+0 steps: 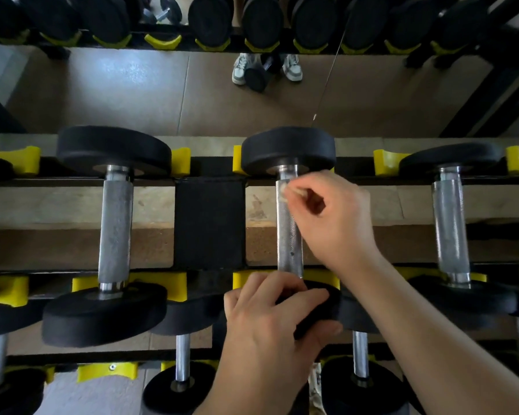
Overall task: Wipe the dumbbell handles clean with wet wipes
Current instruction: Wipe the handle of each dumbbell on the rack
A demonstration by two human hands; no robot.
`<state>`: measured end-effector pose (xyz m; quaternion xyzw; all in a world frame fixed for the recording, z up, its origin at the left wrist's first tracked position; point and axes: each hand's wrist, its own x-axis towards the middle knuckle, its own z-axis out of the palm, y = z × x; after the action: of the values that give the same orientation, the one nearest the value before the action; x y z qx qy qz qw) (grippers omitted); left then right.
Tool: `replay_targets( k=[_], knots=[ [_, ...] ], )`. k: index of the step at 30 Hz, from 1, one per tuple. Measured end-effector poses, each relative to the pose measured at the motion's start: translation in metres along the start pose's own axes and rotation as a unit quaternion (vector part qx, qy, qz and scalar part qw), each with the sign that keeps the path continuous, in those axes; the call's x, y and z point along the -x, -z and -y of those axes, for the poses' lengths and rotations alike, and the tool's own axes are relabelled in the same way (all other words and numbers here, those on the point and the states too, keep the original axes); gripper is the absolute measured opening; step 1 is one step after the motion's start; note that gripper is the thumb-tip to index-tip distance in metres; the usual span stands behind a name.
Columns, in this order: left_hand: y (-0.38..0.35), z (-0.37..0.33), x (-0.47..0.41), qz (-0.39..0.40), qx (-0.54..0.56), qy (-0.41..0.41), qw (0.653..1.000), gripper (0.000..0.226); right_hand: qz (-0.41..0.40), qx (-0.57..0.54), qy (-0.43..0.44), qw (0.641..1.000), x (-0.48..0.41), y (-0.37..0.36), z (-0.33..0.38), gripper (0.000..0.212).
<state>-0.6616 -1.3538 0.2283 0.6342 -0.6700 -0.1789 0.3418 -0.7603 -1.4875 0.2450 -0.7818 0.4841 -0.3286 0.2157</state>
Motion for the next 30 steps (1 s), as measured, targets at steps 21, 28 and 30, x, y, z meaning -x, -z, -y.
replay_targets(
  k=[21, 28, 30],
  knots=[
    [0.005, -0.042, 0.023, 0.010, -0.133, 0.059, 0.989, 0.033, 0.170, -0.077, 0.033, 0.982, 0.032, 0.020, -0.013, 0.012],
    [0.013, -0.048, -0.006, 0.158, -0.342, 0.020, 0.926, 0.039, 0.183, -0.066, 0.029, 0.980, 0.016, 0.022, -0.011, 0.014],
    [0.011, -0.046, -0.009, 0.161, -0.366, -0.010, 0.917, 0.026, 0.184, -0.084, -0.002, 0.979, 0.023, 0.020, -0.011, 0.011]
  ],
)
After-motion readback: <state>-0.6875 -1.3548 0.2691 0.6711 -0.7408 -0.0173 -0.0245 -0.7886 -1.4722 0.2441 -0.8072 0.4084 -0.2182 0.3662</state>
